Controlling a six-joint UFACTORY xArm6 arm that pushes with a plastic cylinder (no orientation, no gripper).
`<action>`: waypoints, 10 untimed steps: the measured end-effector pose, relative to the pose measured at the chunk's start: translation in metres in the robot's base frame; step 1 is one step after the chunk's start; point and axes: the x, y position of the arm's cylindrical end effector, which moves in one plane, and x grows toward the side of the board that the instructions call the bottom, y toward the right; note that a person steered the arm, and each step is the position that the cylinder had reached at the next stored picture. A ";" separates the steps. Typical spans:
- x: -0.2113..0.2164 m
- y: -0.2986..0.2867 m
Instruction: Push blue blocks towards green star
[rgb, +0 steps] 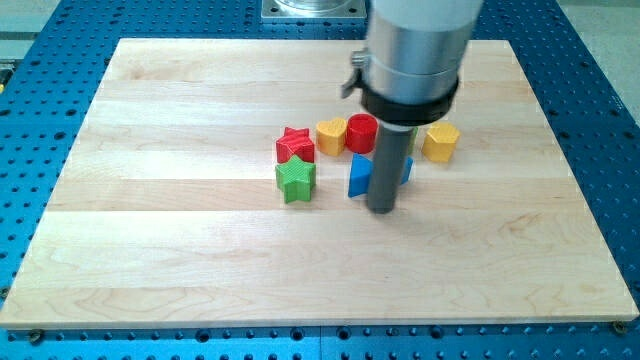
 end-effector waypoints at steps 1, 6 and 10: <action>0.002 0.059; 0.004 0.044; -0.041 0.011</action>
